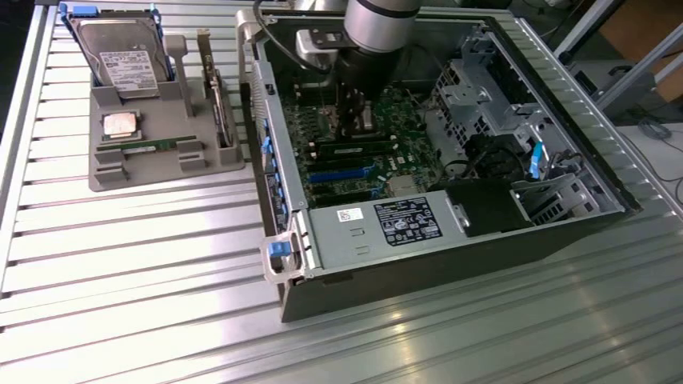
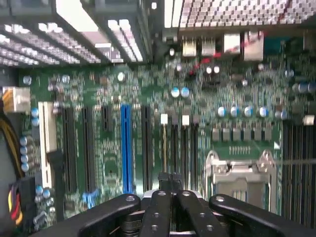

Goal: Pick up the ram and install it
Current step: 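Press down the ram until it locks into place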

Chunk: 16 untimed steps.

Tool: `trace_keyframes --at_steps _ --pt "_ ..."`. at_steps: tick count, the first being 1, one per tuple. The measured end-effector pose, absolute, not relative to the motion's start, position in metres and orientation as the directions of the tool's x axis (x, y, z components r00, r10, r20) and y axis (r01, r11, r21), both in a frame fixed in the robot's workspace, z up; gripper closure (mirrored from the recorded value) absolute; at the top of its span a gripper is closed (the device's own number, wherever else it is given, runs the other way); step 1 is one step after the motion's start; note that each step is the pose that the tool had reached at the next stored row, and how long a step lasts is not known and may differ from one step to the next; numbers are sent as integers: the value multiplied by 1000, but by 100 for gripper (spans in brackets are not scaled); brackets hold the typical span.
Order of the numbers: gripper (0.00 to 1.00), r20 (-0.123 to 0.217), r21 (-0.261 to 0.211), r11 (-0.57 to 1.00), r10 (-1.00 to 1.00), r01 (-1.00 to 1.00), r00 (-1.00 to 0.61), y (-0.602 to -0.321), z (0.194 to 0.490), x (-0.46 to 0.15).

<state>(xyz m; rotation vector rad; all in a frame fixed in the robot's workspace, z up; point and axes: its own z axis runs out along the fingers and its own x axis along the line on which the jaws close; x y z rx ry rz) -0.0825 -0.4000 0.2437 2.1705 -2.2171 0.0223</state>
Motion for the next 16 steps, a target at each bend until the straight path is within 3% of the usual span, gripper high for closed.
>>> trace_keyframes --at_steps 12,16 --pt "89 38 17 21 -999 -1000 -21 -401 229 -111" --pt "89 37 14 21 -999 -1000 -21 -401 241 -111"
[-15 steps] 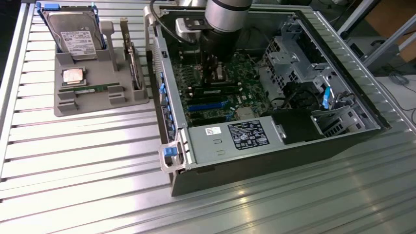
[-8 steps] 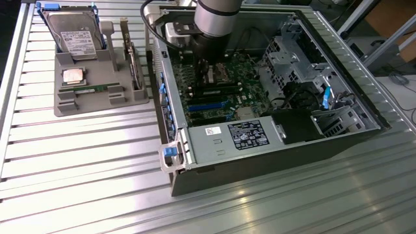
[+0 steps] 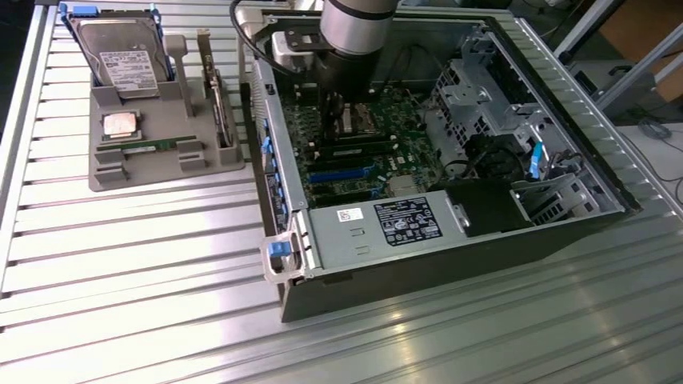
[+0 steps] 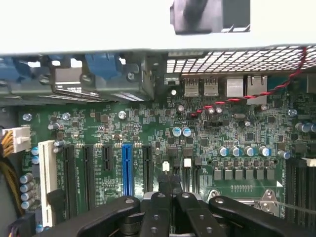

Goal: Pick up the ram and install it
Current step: 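Press down the ram until it locks into place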

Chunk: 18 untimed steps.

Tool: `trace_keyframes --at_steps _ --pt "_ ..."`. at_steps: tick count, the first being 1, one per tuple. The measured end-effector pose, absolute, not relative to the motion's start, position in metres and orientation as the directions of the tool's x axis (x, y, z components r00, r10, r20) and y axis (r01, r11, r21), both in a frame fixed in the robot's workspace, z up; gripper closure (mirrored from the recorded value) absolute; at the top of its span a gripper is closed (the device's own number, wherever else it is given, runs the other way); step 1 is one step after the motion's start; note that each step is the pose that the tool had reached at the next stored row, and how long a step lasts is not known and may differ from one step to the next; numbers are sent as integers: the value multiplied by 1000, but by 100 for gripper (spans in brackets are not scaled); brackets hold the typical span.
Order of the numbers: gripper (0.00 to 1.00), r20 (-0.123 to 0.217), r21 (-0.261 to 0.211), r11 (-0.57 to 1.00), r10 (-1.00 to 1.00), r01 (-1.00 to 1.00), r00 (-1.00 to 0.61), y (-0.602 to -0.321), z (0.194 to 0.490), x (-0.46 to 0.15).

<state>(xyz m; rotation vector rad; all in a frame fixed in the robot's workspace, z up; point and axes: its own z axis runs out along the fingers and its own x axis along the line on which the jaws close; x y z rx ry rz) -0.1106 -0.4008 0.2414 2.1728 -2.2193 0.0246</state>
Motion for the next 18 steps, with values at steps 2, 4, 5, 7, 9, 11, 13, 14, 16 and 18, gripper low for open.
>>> trace_keyframes --at_steps 2,4,5,7,9,11,13,14,16,18 --pt "89 37 14 21 -999 -1000 -21 -401 242 -106" --pt "89 37 14 22 -999 -1000 -21 -401 241 -99" --pt "89 37 16 21 -999 -1000 -21 -401 241 -92" --pt "89 37 18 21 -999 -1000 -21 -401 241 -73" --pt "89 37 19 21 -999 -1000 -21 -401 241 -56" --pt "89 37 20 21 -999 -1000 -21 -401 241 -39" --pt "89 37 21 21 -999 -1000 -21 -401 241 -25" --pt "89 37 21 21 -999 -1000 -21 -401 242 -17" --pt "89 37 21 21 -999 -1000 -21 -401 242 -8" --pt "89 37 21 21 -999 -1000 -21 -401 242 -1"
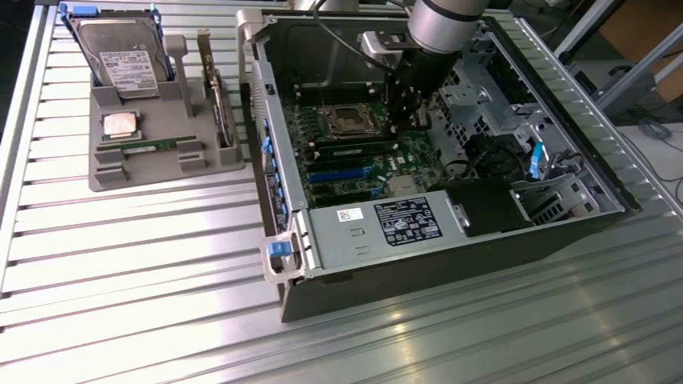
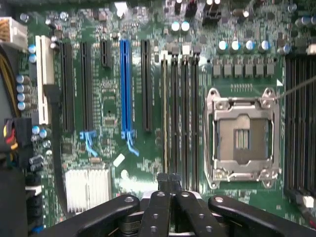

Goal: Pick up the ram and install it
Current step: 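Press down the ram until it locks into place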

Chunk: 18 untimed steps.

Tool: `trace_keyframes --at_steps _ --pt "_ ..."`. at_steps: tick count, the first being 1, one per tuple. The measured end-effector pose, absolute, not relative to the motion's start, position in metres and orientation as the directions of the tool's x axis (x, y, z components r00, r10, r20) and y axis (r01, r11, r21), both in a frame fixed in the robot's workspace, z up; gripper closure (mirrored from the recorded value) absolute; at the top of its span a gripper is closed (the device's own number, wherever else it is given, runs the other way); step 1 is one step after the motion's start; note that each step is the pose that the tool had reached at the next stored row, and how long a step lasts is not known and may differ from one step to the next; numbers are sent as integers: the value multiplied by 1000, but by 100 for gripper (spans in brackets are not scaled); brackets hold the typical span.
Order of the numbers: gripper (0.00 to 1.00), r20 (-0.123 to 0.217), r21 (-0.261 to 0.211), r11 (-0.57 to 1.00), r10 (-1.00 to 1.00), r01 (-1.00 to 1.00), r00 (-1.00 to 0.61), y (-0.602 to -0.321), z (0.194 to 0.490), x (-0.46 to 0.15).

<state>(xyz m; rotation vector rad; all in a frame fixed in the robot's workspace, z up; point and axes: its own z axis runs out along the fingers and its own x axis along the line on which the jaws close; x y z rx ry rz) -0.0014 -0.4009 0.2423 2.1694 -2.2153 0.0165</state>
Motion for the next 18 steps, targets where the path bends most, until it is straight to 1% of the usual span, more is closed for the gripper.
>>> trace_keyframes --at_steps 5,12,18 --pt "89 36 21 21 -999 -1000 -21 -401 244 15" --pt "89 34 21 21 -999 -1000 -21 -401 257 28" --pt "89 29 21 21 -999 -1000 -21 -401 277 40"
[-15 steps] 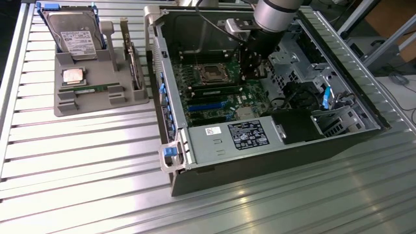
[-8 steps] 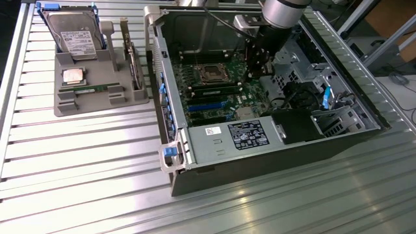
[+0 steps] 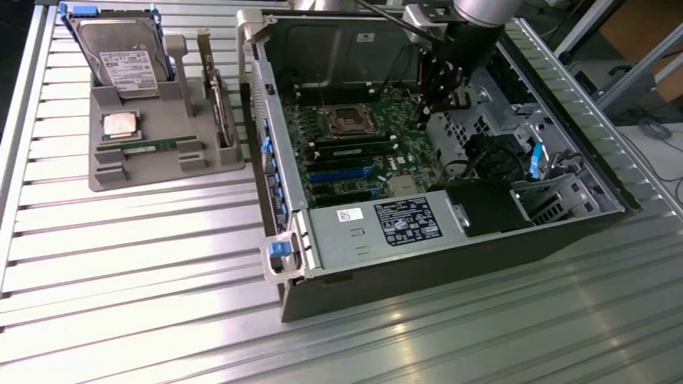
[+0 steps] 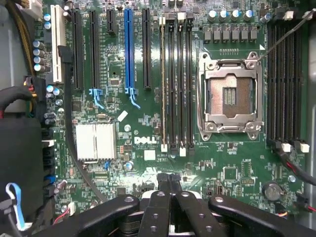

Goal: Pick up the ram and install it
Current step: 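Press down the ram until it locks into place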

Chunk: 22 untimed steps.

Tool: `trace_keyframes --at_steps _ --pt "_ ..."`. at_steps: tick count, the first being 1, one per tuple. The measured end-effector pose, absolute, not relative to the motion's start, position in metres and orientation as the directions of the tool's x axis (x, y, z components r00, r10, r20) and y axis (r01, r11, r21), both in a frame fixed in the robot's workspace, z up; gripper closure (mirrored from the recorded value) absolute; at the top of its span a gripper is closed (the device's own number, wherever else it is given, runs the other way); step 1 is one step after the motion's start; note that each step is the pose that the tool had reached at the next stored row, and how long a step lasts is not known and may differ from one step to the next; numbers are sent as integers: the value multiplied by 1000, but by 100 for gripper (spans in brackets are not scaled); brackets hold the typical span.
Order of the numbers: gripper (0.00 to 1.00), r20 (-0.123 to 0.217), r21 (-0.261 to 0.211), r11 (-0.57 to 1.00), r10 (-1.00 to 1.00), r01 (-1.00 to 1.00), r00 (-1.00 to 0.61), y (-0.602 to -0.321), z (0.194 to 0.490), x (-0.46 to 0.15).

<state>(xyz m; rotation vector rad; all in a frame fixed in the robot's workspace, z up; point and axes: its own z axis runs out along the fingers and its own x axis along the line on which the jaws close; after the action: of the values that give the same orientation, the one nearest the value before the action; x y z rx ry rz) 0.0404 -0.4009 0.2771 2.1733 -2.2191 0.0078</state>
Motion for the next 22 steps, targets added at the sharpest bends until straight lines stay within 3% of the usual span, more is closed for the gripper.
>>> trace_keyframes --at_steps 11,22 --pt "89 24 21 21 -999 -1000 -21 -401 288 41" --pt "89 25 21 338 -941 -941 -338 -401 288 41"
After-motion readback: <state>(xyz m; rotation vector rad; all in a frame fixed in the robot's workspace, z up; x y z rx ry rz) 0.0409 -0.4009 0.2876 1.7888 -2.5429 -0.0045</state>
